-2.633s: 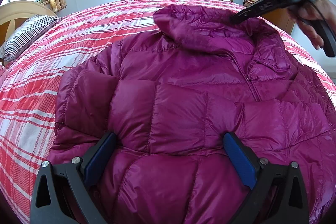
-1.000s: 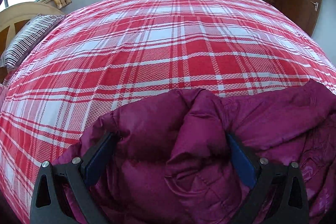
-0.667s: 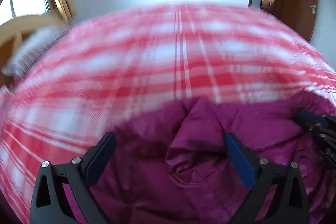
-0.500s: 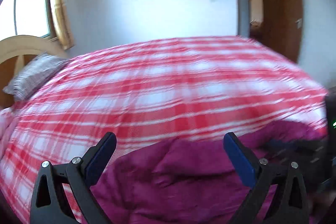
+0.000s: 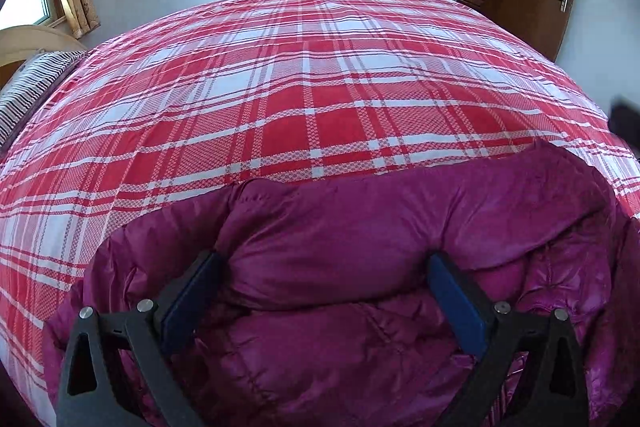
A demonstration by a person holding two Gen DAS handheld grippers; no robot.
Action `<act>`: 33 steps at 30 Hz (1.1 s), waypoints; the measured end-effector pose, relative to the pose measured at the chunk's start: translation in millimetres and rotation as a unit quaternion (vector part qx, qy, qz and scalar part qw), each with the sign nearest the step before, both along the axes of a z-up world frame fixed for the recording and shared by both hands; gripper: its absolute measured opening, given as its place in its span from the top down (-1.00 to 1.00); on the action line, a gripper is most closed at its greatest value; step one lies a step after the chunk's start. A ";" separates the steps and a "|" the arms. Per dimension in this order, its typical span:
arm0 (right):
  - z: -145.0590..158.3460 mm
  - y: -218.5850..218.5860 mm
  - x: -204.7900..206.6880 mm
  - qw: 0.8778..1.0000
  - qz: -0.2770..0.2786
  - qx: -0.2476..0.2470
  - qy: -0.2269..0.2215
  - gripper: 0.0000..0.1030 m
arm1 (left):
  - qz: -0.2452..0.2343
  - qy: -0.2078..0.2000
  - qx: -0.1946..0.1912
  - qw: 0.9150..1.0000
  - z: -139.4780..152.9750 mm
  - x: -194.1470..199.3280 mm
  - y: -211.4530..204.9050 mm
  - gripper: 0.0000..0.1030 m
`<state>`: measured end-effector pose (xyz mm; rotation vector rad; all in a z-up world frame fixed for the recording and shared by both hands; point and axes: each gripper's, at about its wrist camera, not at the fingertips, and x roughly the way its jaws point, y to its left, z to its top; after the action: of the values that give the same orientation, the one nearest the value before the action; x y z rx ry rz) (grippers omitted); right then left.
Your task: Fold large clothes
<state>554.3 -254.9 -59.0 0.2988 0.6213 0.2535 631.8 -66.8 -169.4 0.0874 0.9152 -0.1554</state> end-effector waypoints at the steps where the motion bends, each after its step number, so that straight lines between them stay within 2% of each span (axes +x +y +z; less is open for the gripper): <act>1: 4.5 -0.3 7.7 1.000 -0.002 -0.002 0.007 0.55 | 0.000 -0.001 0.002 1.000 0.0 -0.7 0.1 -0.98; 3: 9.3 6.1 23.7 1.000 0.001 -0.023 0.020 0.55 | 0.001 -0.002 -0.001 1.000 -0.5 -1.9 1.9 -0.98; 5: 0.7 20.5 35.2 0.998 0.017 -0.050 0.045 0.55 | 0.001 -0.001 -0.005 1.000 -1.7 -2.8 4.3 -0.98; 6: -7.0 24.4 35.7 0.997 0.029 -0.053 0.054 0.55 | 0.002 0.000 -0.006 1.000 -3.0 -2.7 3.9 -0.98; 9: -42.5 44.2 29.8 0.990 0.054 -0.104 0.080 0.60 | 0.003 -0.002 0.001 1.000 -4.3 -2.8 1.6 -0.98; 11: -59.8 45.1 25.1 0.988 0.056 -0.120 0.081 0.60 | 0.004 -0.004 0.005 1.000 -5.0 -2.9 0.3 -0.98; 14: -63.2 37.7 26.5 0.989 0.050 -0.109 0.085 0.64 | 0.004 -0.005 0.009 1.000 -5.5 -2.4 -0.5 -0.98; 20: -68.7 41.0 30.6 0.987 0.046 -0.121 0.094 0.67 | 0.005 -0.008 0.011 1.000 -6.4 -3.4 -2.0 -0.98; 26: -69.9 36.4 31.1 0.989 0.047 -0.103 0.094 0.70 | 0.006 -0.011 0.015 1.000 -6.6 -4.1 -2.3 -0.98; 33: -70.2 39.9 31.1 0.988 0.045 -0.114 0.093 0.70 | 0.007 -0.012 0.019 1.000 -7.1 -3.8 -3.3 -0.98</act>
<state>585.4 -215.0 -129.1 0.0740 0.8415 0.2402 628.0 -70.0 -176.5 0.1177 0.8942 -0.1247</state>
